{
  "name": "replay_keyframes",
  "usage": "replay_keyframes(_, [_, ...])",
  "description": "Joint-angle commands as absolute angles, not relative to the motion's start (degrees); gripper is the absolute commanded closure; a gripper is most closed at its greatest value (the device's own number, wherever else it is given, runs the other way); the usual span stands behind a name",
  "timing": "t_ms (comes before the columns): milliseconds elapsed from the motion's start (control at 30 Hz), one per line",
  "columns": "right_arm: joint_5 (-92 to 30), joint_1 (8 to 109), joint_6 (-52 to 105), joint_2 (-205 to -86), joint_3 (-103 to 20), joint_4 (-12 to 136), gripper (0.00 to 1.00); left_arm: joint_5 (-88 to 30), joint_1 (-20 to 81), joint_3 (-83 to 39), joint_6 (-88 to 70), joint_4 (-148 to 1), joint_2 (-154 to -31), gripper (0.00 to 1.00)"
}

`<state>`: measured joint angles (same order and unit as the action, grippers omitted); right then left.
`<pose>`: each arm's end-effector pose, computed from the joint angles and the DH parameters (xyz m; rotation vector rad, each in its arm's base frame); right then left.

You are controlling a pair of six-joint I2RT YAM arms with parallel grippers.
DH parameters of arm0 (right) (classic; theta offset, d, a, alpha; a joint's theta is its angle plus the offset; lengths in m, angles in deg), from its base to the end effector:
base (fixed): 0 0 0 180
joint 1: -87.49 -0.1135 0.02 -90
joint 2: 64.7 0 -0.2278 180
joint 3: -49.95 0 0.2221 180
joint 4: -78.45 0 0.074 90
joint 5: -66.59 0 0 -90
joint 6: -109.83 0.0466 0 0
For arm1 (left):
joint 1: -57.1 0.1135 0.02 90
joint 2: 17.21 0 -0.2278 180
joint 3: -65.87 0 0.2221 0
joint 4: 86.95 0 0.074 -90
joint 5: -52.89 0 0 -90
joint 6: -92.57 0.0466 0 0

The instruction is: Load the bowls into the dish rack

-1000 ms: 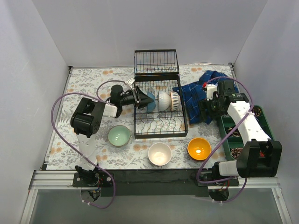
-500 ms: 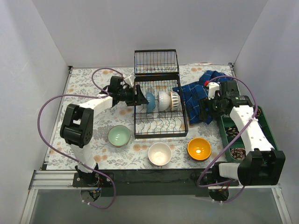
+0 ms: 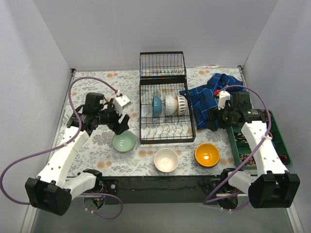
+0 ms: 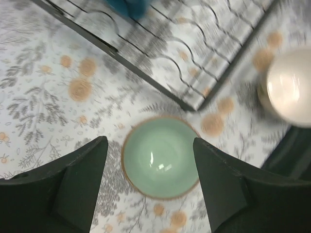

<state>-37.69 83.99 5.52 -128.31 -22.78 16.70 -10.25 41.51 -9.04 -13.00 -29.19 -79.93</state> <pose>0.2093 0.0243 0.2581 -0.4840 2.4156 0.2285 0.2001 -0.0777 0.2803 0.2339 2.3944 -0.8134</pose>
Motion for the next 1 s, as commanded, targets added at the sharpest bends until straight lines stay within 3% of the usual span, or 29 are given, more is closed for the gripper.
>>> replay_keyframes(0, [-39.4, 83.9, 6.3, -126.5, -21.5, 18.1, 0.18, -2.0, 40.9, -2.9, 11.3, -5.6, -77.0, 0.29])
replay_keyframes(133, [-39.7, 83.9, 6.2, -126.4, -21.5, 18.4, 0.18, -6.2, 40.3, 2.7, 16.6, -4.3, -72.1, 0.3])
replay_keyframes(333, [-39.5, 83.8, 6.6, -124.6, -20.7, 18.3, 0.18, -8.4, 40.1, 8.8, 17.6, -14.6, -67.1, 0.3])
replay_keyframes(700, [-38.5, 83.8, 7.0, -121.0, -19.4, 18.7, 0.18, -8.2, 34.3, 11.0, 15.8, -21.9, -74.9, 0.39])
replay_keyframes(967, [-38.1, 84.0, 7.4, -120.1, -18.7, 19.6, 0.18, -16.1, 22.8, 12.1, 6.1, -29.4, -80.9, 0.54])
